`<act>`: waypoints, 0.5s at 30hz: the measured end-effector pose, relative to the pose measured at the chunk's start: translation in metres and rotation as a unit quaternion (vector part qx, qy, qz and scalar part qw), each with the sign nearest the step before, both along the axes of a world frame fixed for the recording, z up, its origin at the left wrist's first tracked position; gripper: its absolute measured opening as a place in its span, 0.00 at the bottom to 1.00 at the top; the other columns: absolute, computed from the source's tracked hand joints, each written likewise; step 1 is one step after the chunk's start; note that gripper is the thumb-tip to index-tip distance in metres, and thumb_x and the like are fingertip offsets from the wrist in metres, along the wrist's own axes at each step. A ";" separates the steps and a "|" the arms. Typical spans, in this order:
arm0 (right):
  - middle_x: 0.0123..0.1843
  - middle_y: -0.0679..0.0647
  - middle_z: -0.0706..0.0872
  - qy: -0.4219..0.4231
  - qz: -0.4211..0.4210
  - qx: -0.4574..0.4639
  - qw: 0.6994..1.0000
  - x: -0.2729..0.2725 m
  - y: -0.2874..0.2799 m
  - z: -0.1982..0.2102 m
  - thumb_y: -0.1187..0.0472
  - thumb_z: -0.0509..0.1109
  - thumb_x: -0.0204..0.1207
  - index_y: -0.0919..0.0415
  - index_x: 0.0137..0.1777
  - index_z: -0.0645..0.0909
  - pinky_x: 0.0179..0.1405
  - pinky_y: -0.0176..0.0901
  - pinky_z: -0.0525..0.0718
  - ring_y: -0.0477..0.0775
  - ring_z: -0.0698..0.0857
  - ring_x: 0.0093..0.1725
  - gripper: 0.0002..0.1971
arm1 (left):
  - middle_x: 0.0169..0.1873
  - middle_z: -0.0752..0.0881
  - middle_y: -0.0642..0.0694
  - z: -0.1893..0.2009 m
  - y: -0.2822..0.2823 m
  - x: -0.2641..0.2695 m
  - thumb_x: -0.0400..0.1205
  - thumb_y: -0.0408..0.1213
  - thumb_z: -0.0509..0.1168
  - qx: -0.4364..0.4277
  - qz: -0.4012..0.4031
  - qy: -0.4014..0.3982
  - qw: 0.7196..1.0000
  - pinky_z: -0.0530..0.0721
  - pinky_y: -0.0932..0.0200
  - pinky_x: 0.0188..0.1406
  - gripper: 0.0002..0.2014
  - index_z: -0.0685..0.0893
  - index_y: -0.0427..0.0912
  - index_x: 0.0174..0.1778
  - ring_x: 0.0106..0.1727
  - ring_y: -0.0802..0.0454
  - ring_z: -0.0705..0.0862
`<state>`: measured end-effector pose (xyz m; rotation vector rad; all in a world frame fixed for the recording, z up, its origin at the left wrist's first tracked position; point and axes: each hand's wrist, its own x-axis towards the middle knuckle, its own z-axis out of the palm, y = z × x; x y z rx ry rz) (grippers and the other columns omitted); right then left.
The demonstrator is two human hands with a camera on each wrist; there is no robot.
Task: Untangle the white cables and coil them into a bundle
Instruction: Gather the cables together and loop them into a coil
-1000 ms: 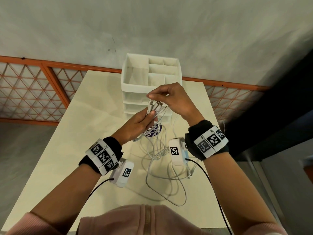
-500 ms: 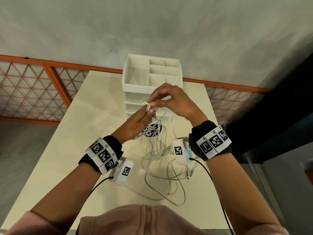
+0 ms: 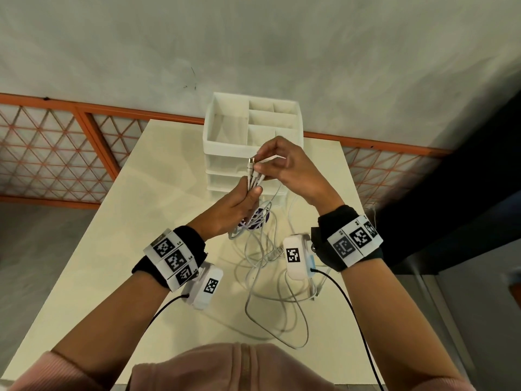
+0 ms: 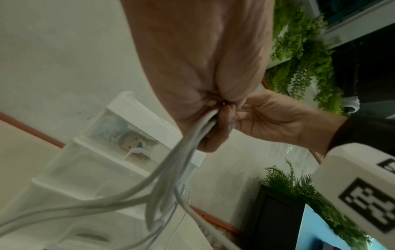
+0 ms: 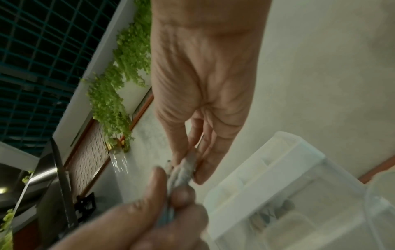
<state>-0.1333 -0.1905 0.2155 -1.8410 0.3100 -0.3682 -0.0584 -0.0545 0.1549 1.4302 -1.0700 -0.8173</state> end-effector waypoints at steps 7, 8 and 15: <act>0.58 0.52 0.86 0.143 0.179 0.053 0.972 -0.005 0.008 -0.037 0.40 0.73 0.69 0.66 0.70 0.71 0.68 0.44 0.80 0.50 0.85 0.62 0.37 | 0.27 0.69 0.55 0.020 -0.006 0.001 0.88 0.44 0.48 -0.066 0.088 0.063 0.992 0.77 0.69 0.32 0.12 0.68 0.39 0.55 0.28 0.60 0.72; 0.55 0.54 0.88 0.165 0.218 0.035 0.961 -0.005 0.011 -0.042 0.47 0.74 0.71 0.68 0.66 0.76 0.64 0.39 0.80 0.49 0.86 0.59 0.30 | 0.27 0.68 0.54 0.021 -0.006 0.003 0.88 0.46 0.49 -0.079 0.093 0.063 0.991 0.77 0.67 0.32 0.11 0.66 0.41 0.50 0.28 0.58 0.70; 0.31 0.49 0.80 0.158 0.160 -0.121 0.967 -0.002 0.018 -0.041 0.53 0.58 0.85 0.57 0.51 0.79 0.46 0.52 0.83 0.46 0.80 0.31 0.11 | 0.30 0.69 0.49 0.013 -0.004 0.033 0.89 0.40 0.49 -0.140 0.192 0.129 0.963 0.87 0.55 0.47 0.09 0.64 0.42 0.44 0.30 0.57 0.79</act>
